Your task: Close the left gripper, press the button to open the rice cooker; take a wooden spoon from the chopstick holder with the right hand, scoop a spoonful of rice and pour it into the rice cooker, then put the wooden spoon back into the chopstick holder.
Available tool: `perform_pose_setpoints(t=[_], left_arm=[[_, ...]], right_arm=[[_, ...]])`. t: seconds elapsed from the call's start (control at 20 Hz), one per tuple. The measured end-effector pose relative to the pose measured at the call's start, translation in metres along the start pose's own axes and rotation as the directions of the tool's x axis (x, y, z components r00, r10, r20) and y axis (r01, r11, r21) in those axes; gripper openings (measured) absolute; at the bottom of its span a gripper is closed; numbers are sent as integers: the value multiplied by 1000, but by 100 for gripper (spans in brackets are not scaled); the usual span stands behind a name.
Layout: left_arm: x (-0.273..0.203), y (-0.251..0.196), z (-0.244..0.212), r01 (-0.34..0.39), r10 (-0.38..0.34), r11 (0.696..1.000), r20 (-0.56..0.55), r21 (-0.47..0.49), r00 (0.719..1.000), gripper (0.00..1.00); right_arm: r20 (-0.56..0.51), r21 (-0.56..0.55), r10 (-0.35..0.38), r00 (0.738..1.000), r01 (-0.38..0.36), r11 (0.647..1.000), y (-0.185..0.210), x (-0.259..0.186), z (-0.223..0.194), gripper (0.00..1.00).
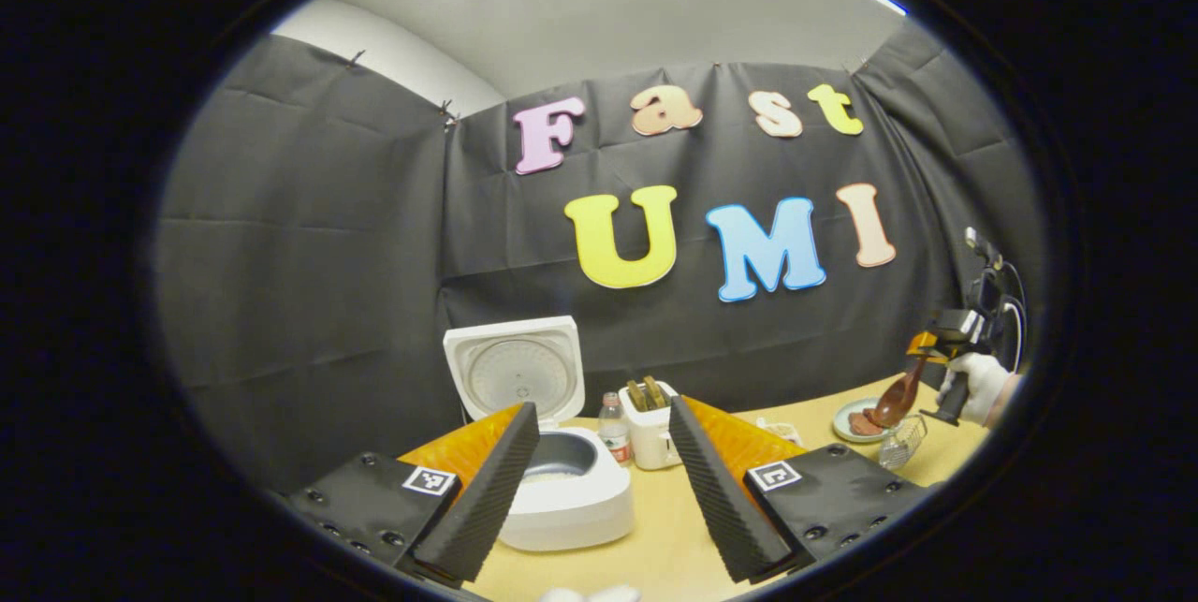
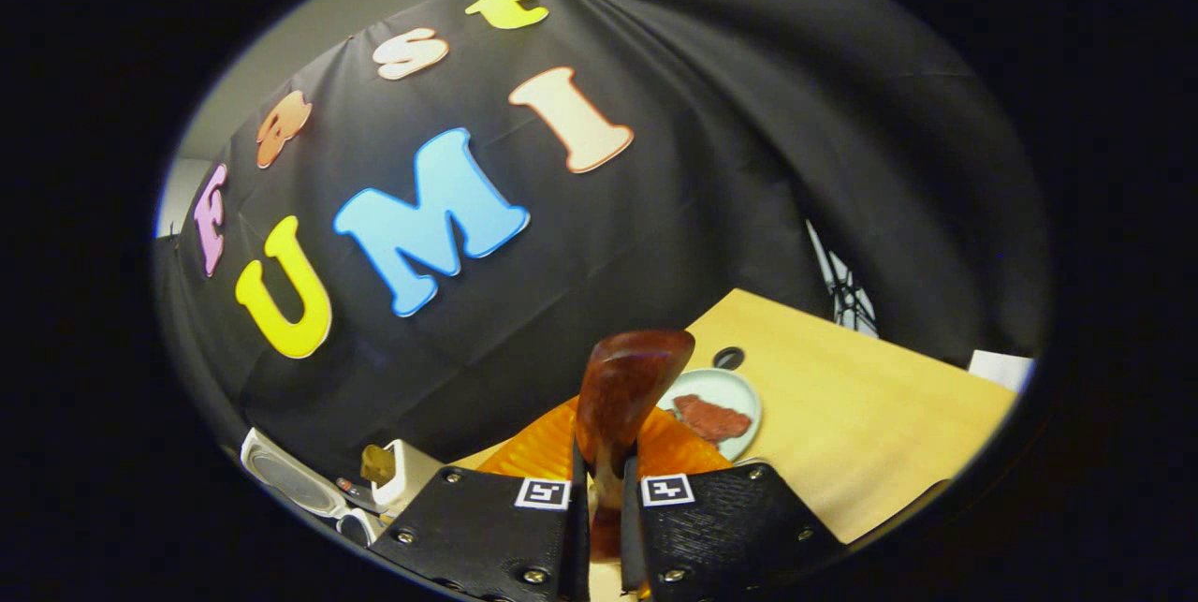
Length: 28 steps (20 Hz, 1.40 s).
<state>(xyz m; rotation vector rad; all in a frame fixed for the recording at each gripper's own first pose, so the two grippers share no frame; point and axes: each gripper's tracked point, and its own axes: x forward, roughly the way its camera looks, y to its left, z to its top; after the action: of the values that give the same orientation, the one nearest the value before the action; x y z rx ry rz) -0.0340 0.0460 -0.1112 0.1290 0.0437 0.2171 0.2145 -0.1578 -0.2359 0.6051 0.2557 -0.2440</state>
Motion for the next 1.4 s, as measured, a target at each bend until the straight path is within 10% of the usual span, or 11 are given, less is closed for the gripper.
perform_pose_setpoints(t=[1.2, 1.25, 1.4], left_arm=[[5, -46, -4, 1, 2, 998, -54, 62, 999, 99], [7, -47, -4, 0, 3, 998, -55, 64, 999, 99], [12, -46, -1, 4, -1, 999, -55, 52, 998, 99]], right_arm=[[-160, -27, -148, 976, 145, 989, -100, 57, -84, 15], [-181, -38, -171, 969, 166, 985, -107, 58, -88, 18], [-194, -99, -208, 959, 191, 977, -115, 29, -84, 78]])
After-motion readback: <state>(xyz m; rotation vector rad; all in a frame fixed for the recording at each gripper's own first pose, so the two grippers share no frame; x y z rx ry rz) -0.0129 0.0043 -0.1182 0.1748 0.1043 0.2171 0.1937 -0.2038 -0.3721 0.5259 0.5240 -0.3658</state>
